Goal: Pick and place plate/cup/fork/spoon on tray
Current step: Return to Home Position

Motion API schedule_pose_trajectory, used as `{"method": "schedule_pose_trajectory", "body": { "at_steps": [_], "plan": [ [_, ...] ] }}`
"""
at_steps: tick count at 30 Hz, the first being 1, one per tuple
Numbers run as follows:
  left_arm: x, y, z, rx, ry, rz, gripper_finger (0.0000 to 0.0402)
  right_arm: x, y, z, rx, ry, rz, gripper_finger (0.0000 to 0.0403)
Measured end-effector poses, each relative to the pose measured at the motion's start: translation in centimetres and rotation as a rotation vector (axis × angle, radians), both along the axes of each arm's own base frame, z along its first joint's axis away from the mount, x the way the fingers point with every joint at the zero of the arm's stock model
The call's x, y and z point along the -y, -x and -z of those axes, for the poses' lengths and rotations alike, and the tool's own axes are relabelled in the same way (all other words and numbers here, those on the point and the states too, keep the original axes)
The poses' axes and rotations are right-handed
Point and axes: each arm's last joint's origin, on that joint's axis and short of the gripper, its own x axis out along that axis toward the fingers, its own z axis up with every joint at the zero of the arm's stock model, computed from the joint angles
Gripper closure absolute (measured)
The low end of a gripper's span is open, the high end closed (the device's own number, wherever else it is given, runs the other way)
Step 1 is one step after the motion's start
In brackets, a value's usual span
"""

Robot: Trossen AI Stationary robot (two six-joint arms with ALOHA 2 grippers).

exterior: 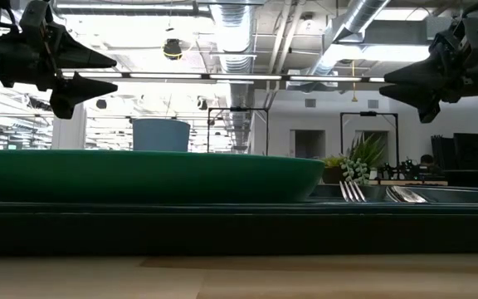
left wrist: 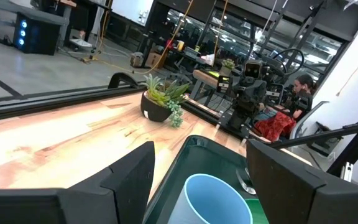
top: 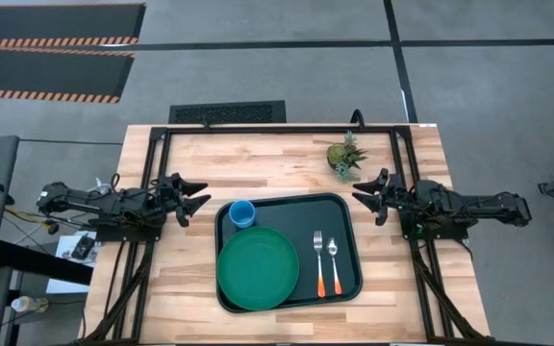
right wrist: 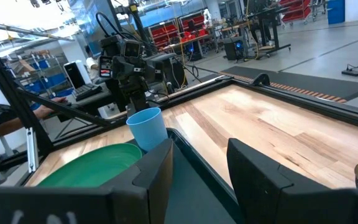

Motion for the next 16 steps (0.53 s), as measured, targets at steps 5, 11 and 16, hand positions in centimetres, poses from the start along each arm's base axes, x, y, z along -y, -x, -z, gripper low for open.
{"method": "schedule_pose_trajectory", "body": {
  "at_steps": [5, 11, 16],
  "plan": [
    [0.00, 0.00, 0.00, 0.000, 0.000, 0.000, 0.0164, 0.00, 0.00, 0.00, 0.000, 0.000, 0.000, 0.0223],
    [0.00, 0.00, 0.00, 0.000, 0.000, 0.000, 0.0164, 0.00, 0.00, 0.00, 0.000, 0.000, 0.000, 0.0227],
    [0.00, 0.00, 0.00, 0.000, 0.000, 0.000, 0.0164, 0.00, 0.00, 0.00, 0.000, 0.000, 0.000, 0.0227]
  ]
}}
